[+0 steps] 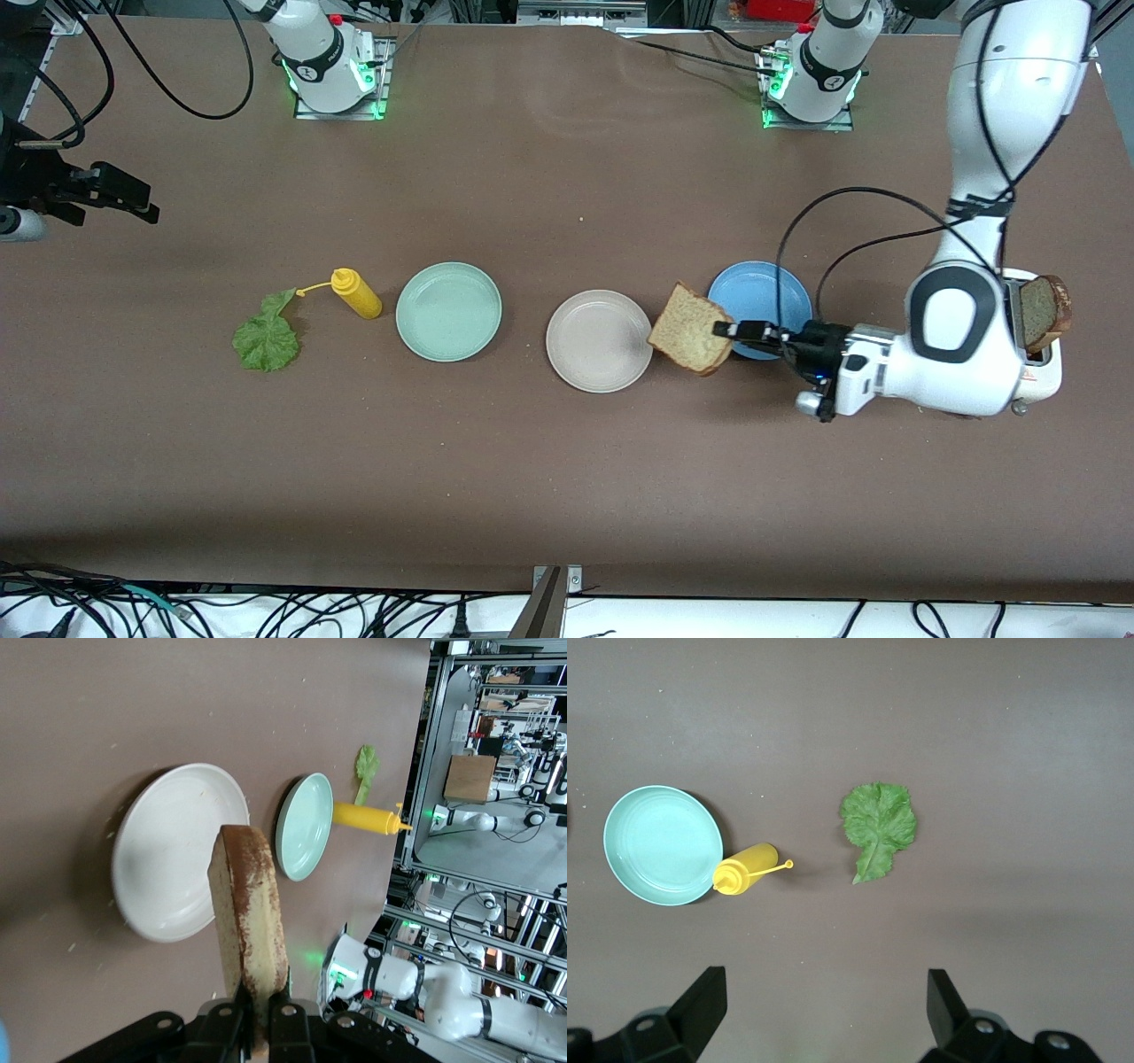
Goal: Make sandwich in beige plate with both arms
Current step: 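Carry the toast with the left gripper over the beige plate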
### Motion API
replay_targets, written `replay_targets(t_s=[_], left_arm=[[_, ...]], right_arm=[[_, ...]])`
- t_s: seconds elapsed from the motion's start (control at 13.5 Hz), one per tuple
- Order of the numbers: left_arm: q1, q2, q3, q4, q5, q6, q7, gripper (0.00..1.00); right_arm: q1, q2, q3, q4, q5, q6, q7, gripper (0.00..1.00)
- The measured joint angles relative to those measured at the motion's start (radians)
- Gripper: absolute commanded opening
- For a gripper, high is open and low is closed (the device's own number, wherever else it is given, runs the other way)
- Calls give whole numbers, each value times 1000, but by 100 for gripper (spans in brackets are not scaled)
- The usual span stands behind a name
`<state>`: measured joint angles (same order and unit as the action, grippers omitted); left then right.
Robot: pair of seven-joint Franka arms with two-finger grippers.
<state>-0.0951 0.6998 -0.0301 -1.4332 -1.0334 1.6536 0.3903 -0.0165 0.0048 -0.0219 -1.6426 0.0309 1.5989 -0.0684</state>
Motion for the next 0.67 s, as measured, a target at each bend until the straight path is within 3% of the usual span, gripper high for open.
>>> replay_targets(t_s=[0.67], left_arm=[[-151,60,0,-29,-126,229,2,0]], right_arm=[[0,0,0,0,0,0,0,100]])
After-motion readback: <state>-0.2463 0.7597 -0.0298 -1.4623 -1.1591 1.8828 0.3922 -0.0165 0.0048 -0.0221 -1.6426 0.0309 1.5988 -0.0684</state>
